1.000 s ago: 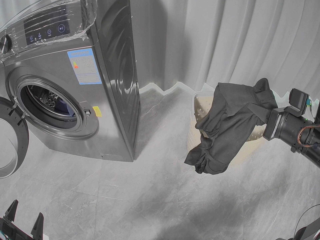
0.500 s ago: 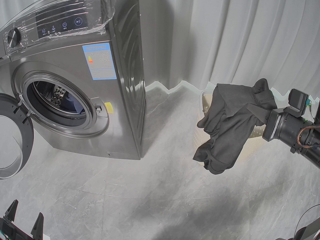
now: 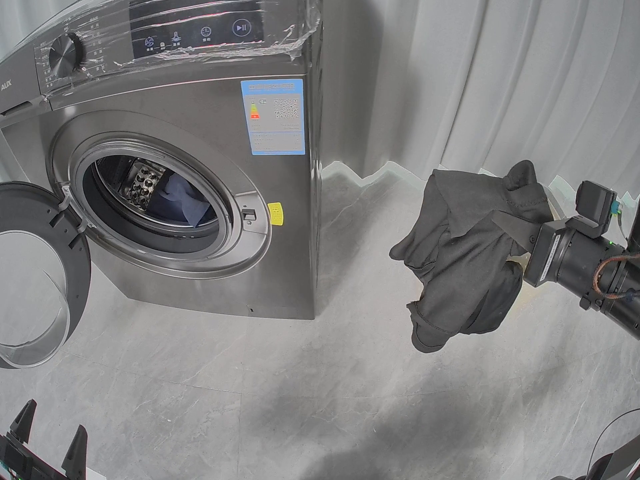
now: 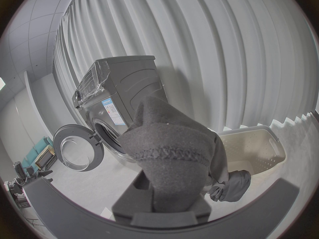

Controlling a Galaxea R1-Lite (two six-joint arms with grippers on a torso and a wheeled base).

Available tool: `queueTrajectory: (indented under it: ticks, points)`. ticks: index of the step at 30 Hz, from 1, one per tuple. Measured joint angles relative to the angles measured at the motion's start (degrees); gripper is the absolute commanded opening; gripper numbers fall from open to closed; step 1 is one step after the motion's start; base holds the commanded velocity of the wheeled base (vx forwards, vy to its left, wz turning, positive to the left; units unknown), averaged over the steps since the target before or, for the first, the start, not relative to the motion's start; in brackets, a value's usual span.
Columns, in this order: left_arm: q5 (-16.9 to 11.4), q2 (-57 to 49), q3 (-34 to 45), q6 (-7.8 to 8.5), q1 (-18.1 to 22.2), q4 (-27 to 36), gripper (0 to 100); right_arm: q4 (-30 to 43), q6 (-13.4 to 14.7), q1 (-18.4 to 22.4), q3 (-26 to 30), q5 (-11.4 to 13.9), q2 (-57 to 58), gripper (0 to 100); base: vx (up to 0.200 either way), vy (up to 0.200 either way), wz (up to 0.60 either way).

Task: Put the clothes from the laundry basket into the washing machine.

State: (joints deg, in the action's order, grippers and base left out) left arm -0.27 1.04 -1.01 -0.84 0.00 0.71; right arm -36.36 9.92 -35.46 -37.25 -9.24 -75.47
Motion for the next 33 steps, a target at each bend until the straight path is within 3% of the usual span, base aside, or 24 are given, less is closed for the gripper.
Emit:
queueTrajectory:
  ticks: [20,25,33]
  points:
    - [0.0,0.0,0.0,-0.06,0.0,0.0,100,0.0,0.0,-0.1,0.1,0.0,0.0,0,0.000,0.200,0.00]
    - [0.0,0.0,0.0,-0.11,0.0,0.0,100,0.0,0.0,-0.1,0.3,0.0,0.0,0,0.000,0.000,0.00]
    - [0.0,0.0,0.0,-0.11,0.0,0.0,100,0.0,-0.1,-0.1,0.4,0.0,0.0,0,-0.200,0.000,0.00]
